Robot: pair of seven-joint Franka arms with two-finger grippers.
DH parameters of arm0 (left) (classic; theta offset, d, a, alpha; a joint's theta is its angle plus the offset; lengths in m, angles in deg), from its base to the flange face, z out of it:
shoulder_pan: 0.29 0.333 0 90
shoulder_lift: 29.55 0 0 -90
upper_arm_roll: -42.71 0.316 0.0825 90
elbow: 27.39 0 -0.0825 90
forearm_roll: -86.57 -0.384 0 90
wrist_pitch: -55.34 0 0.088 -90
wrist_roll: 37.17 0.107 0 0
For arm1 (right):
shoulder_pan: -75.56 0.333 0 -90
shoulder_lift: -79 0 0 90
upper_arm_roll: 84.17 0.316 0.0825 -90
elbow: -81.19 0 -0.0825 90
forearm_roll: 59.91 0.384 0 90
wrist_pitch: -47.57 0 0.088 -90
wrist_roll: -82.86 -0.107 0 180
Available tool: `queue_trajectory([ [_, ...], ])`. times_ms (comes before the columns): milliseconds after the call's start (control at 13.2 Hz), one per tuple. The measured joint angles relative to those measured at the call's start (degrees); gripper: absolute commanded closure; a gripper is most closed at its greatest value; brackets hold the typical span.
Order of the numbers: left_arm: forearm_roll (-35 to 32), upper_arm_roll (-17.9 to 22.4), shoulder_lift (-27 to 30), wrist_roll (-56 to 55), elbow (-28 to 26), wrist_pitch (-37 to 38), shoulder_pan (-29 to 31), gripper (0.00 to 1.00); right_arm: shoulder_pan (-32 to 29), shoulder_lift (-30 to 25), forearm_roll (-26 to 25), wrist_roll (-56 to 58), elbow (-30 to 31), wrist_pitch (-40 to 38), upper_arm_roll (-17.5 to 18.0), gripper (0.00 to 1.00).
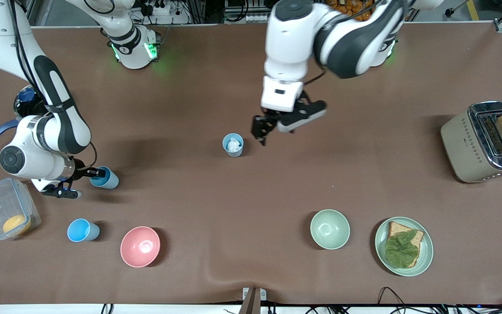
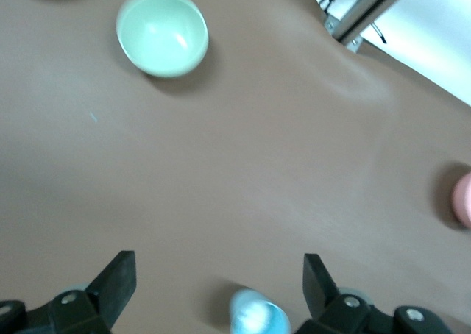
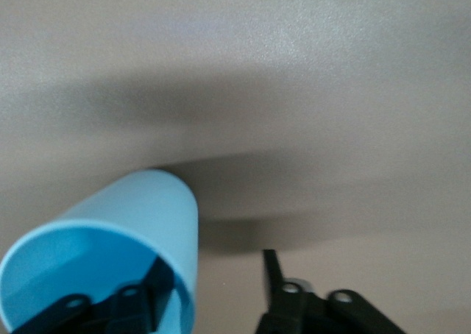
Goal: Stack blue cups with both arms
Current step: 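Set the cup down, open the left gripper and withdraw it toward the toaster, then carry the held cup with the right gripper and lower it onto the placed cup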
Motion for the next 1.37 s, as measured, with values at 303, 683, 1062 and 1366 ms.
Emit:
queue_trajectory([
  [303, 2.7, 0.24, 2.96, 18.35, 1.55, 8.59, 5.99, 0.0, -0.04, -0.03, 0.1, 0.0, -0.23, -0.15, 0.04, 1.0],
  [683, 9.47, 0.42, 5.63, 36.66, 3.27, 12.6, 15.46, 0.0, -0.03, -0.29, 0.1, 0.0, -1.3, -1.39, 0.49, 1.0],
  [1062, 13.69, 0.5, 7.58, 51.83, 3.91, 18.96, 24.89, 0.0, 0.71, -4.67, 0.53, -5.47, -2.65, -9.11, 3.64, 1.0],
  [1366, 14.02, 0.5, 8.06, 55.37, 4.06, 21.93, 27.86, 0.0, 5.99, -7.69, 5.28, -21.91, -6.58, -17.32, 8.88, 1.0],
])
